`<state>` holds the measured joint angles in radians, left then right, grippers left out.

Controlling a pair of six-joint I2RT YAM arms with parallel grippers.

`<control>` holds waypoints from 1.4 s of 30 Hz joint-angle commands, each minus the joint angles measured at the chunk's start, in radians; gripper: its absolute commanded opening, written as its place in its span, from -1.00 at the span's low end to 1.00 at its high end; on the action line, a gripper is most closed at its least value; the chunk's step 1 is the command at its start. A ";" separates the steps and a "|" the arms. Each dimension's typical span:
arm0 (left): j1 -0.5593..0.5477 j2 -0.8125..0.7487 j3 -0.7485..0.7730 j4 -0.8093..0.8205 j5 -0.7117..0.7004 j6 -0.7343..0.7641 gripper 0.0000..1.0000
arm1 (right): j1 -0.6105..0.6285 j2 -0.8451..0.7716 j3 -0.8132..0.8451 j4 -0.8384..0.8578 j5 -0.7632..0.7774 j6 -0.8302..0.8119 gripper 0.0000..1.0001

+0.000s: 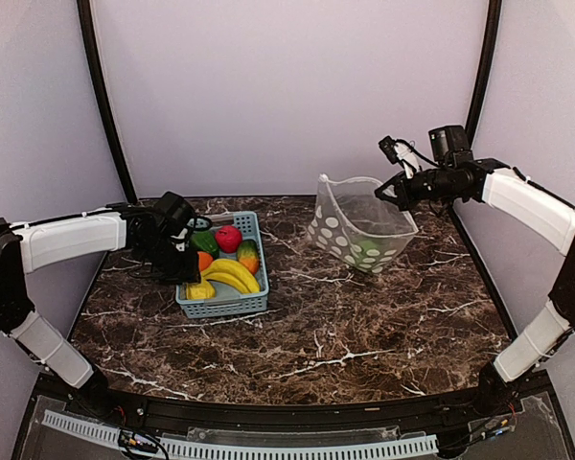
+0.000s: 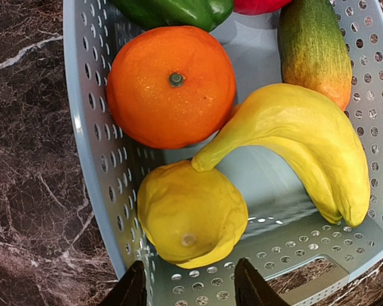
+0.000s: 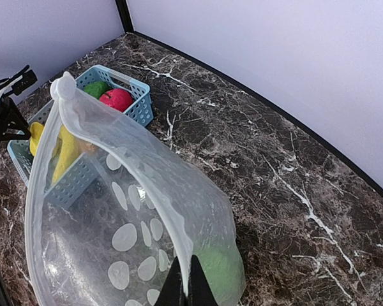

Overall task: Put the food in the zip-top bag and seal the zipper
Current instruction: Pick up the fake fruit from the bin.

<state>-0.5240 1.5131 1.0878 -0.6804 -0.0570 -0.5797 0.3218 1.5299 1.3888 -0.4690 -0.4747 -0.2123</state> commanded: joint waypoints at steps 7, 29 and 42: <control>-0.001 0.042 0.033 0.034 -0.054 -0.001 -0.08 | 0.002 -0.013 -0.018 0.031 -0.024 0.000 -1.00; -0.067 0.150 0.128 0.005 -0.166 0.046 -0.37 | 0.002 -0.014 -0.033 0.032 -0.025 -0.002 -1.00; -0.135 0.090 0.261 -0.169 -0.230 0.091 -0.58 | 0.002 -0.007 -0.028 0.027 -0.038 -0.002 -1.00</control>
<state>-0.6464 1.6585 1.3083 -0.7563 -0.2596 -0.5156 0.3218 1.5299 1.3674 -0.4637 -0.4984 -0.2119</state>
